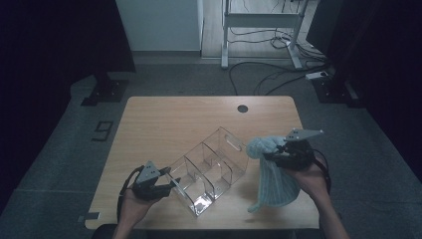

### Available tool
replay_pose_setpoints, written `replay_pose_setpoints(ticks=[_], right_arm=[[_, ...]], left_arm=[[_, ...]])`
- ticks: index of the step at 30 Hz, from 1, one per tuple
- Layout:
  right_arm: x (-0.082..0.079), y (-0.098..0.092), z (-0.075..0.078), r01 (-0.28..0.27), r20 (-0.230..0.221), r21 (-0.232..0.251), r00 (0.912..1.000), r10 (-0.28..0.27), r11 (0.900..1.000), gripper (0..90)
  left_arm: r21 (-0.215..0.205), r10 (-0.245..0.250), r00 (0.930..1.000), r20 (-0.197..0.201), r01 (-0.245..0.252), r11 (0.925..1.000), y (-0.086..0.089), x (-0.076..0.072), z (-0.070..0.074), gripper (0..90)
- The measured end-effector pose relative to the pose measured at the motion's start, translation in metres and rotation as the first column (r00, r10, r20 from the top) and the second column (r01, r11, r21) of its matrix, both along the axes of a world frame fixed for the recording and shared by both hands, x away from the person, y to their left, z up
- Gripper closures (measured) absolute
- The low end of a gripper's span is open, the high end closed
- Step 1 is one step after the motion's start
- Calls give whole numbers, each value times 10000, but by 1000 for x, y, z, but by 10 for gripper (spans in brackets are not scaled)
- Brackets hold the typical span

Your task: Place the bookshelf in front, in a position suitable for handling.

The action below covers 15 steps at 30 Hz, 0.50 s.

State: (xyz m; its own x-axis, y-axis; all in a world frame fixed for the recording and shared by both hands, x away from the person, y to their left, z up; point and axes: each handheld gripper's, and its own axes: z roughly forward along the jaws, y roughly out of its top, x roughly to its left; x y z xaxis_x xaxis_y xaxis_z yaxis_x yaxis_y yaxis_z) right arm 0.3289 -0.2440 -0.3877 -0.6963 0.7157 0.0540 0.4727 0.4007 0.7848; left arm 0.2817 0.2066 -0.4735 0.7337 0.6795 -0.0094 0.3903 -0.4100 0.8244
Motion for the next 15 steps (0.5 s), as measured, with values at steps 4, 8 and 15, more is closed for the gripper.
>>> replay_pose_setpoints(ticks=[4,8,15], right_arm=[[10,11,10,-102,93,-1,9999,102,9999,595],[18,21,18,-216,122,-54,9997,216,9998,594],[36,42,27,-398,208,-279,9990,404,9988,594]], left_arm=[[6,0,10000,5,0,10000,0,0,0,442],[5,-12,10000,-4,12,10000,0,0,0,442],[3,-12,10000,-1,12,10000,0,0,0,443]])
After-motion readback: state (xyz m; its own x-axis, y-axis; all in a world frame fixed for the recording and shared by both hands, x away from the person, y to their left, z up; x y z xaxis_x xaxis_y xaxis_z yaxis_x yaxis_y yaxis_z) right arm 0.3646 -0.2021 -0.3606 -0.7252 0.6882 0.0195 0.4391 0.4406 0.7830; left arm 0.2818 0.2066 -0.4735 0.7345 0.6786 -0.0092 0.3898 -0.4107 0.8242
